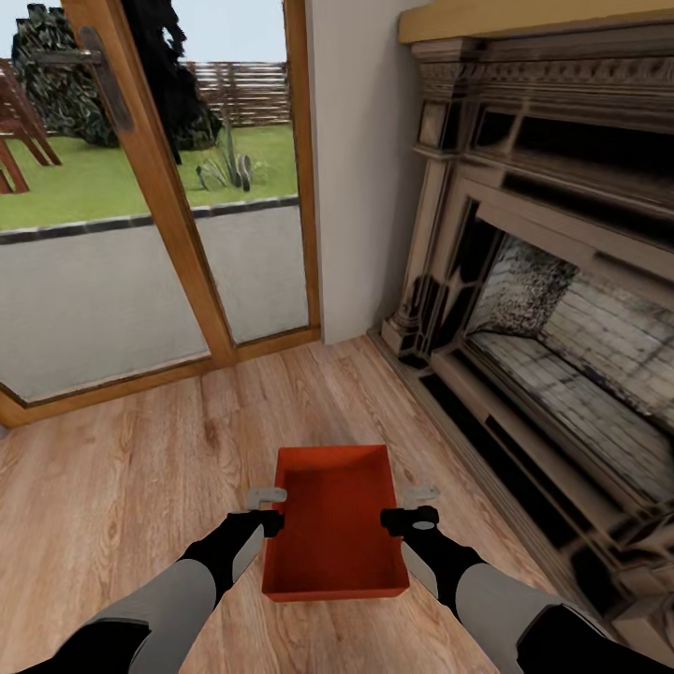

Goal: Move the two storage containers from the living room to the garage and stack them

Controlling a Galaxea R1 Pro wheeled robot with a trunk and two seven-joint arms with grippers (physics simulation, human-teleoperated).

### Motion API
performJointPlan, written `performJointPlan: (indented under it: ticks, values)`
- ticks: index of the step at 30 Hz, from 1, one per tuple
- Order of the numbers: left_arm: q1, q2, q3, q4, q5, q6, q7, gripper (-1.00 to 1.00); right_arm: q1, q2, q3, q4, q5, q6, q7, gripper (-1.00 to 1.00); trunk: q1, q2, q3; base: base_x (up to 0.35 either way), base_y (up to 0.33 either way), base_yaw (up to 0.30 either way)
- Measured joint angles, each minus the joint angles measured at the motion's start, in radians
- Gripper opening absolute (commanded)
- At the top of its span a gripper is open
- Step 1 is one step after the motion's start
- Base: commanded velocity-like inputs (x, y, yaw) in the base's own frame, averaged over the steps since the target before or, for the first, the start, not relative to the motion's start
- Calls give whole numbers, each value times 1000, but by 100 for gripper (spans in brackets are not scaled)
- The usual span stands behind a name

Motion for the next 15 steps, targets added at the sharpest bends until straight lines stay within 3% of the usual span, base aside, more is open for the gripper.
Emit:
performJointPlan:
  ticks: [11,15]
  values:
    - [0,0,0,0,0,0,0,100,0,0,0,1,0,-1,0,100,42,-77,-34,0,0,0]
    - [0,0,0,-1,-1,0,1,100,0,0,0,0,0,-1,0,100,42,-77,-35,0,0,0]
